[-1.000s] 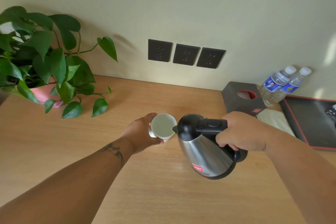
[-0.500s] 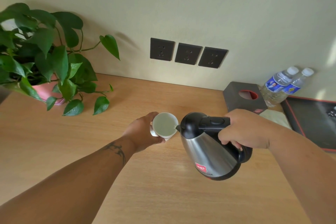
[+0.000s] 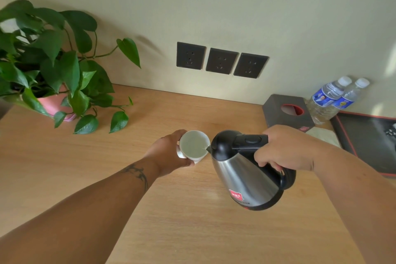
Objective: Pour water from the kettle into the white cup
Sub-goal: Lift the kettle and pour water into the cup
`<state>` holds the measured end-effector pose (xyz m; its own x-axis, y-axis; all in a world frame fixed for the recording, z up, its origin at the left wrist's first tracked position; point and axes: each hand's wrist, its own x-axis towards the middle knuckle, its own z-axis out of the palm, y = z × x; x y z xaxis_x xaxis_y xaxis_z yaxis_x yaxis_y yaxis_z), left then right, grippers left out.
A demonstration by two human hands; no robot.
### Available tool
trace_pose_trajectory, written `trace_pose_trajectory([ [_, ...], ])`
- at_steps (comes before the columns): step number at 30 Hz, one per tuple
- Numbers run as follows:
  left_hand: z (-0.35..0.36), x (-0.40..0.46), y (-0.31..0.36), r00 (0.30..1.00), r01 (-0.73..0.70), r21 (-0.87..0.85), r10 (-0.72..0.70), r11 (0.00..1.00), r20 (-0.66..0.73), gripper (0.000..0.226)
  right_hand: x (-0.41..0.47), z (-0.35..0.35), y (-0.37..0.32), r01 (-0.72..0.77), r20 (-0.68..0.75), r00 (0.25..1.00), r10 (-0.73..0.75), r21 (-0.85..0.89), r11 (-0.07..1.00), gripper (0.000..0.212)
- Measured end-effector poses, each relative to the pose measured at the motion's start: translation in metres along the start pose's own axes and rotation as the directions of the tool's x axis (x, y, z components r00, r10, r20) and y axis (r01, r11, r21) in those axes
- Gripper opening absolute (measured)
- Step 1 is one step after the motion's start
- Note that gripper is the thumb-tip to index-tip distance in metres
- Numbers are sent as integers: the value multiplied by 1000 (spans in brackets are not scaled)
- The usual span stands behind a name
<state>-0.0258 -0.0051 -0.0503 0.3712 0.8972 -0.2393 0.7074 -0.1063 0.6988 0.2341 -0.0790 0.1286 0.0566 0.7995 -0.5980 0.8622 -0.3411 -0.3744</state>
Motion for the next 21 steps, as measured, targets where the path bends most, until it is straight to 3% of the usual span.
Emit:
trace_pose_trajectory([
  [21, 2, -1, -1, 1000, 19, -10, -19, 1000, 4, 86, -5, -7, -10, -36, 8, 999, 36, -41, 999, 18],
])
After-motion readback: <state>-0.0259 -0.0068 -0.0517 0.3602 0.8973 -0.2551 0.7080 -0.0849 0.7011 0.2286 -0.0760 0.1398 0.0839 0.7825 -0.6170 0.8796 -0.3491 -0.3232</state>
